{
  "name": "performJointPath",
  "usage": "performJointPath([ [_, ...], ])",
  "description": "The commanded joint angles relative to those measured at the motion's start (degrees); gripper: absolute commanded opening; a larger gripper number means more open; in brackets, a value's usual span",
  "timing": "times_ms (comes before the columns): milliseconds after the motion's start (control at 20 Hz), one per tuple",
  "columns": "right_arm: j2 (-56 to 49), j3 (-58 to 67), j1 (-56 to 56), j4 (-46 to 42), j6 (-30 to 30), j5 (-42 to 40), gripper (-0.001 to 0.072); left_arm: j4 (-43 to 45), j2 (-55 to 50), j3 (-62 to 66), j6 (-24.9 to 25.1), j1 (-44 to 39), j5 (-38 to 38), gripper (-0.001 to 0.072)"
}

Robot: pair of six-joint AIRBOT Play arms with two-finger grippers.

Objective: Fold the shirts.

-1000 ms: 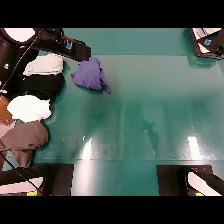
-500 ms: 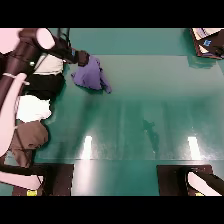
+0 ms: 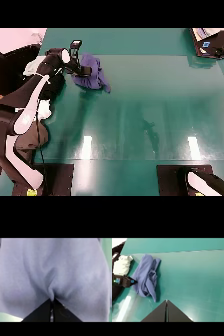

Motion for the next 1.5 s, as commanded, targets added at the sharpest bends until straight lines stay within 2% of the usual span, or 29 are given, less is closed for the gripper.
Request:
performJointPath([
  [0,0.48,0.0,0.04,0.02,0.0,-0.46,0.0015,3.48,-0.46,5.7,-0.04,0.15,-5.29,0.0023],
  [50,1.01,0.24,0.0,-0.11,0.0,-1.18,0.0015,5.35,0.83,9.03,-0.15,0.13,-7.85,0.0022],
  [200,2.05,4.61,-1.2,-0.17,0.0,-1.46,0.0014,6.6,10.21,16.31,-0.17,0.07,-8.41,0.0022],
  [350,1.86,11.37,-3.19,-0.24,0.0,-0.44,0.0014,5.95,23.85,15.74,-1.11,-0.85,-7.78,0.0021],
  [500,0.0,17.9,-5.75,-0.17,0.0,2.29,0.0014,5.99,32.79,13.51,-1.29,-6.29,-10.54,0.0021],
  [650,-2.8,22.93,-6.73,-0.13,0.0,6.86,0.0014,5.95,32.83,11.02,-2.38,-15.87,-14.53,0.0021],
  [800,-4.79,25.05,-6.73,0.07,0.04,10.91,0.0014,4.83,29.33,4.28,-2.19,-24.59,-10.8,0.0025],
  [850,-5.11,25.05,-6.75,0.02,0.04,11.82,0.0014,3.93,27.54,2.27,-1.49,-26.62,-8.41,0.0096],
  [900,-5.27,24.96,-6.75,-0.02,0.04,12.79,0.0014,4.07,25.81,1.4,-0.22,-27.85,-6.43,0.0407],
  [950,-5.31,24.96,-6.73,0.0,0.04,13.51,0.0014,4.28,24.26,1.38,-0.09,-27.91,-5.29,0.0611],
  [1100,-5.2,24.98,-6.75,0.0,0.04,15.37,0.0014,6.69,23.78,1.38,-0.2,-22.29,-5.49,0.0609],
  [1200,-5.16,24.98,-6.73,0.0,0.04,15.98,0.0014,6.43,23.19,0.33,-0.76,-15.52,-9.01,0.0608],
  [1350,-5.29,24.96,-6.49,-0.04,0.04,16.39,0.0014,-2.89,21.16,-8.04,-0.48,-6.03,-9.38,0.0608],
  [1450,-5.29,24.96,-5.66,-0.2,0.04,16.39,0.0014,-11.19,18.6,-15.06,2.23,-2.38,-6.43,0.0608],
])
